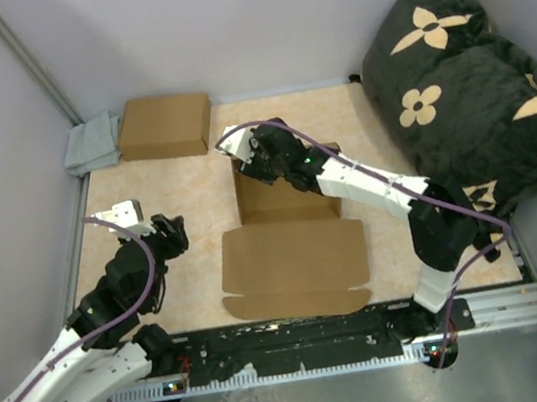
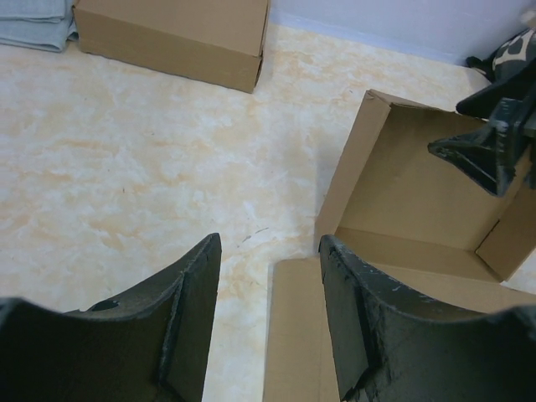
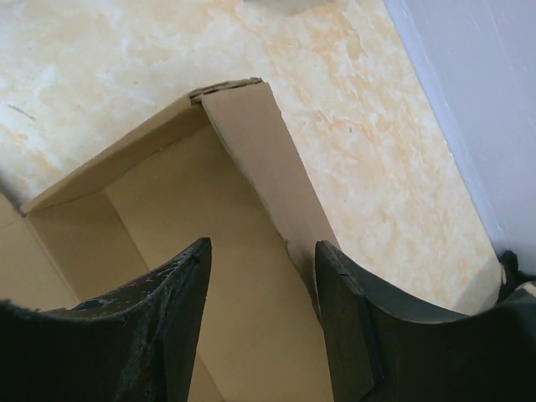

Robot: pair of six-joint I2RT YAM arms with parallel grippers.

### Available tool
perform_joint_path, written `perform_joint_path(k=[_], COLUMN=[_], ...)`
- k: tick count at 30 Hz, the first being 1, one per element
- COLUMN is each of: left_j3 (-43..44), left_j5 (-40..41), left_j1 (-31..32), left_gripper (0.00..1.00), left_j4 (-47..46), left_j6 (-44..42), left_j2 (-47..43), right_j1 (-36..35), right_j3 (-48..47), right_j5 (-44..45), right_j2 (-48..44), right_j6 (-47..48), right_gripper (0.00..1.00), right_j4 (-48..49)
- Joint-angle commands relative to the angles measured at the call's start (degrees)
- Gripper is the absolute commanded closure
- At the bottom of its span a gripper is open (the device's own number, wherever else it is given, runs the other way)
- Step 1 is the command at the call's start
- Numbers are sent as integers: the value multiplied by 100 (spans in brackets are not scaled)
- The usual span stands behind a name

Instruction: Fold the paper box

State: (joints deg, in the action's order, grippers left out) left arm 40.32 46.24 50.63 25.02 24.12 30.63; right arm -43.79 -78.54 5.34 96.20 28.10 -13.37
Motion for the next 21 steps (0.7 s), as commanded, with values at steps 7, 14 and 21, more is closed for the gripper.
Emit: perform_joint_path(k=[7, 14, 21], left_j3=[-38, -50, -67], left_j5=[152, 138, 72], left_j1=[-24, -26, -23], left_gripper=[43, 43, 43], left_j4=[123, 120, 71], left_j6=[97, 114, 118], left_j2=[-151, -185, -171], right_j1=[-86, 119, 962], right_j3=[-1264, -1470, -1853], right_j5=[1403, 1975, 1510], right_j2=[1214, 1305, 1296], right_j6=[75, -443, -1919], right_gripper=[60, 81, 88], right_j4=[-164, -359, -1537])
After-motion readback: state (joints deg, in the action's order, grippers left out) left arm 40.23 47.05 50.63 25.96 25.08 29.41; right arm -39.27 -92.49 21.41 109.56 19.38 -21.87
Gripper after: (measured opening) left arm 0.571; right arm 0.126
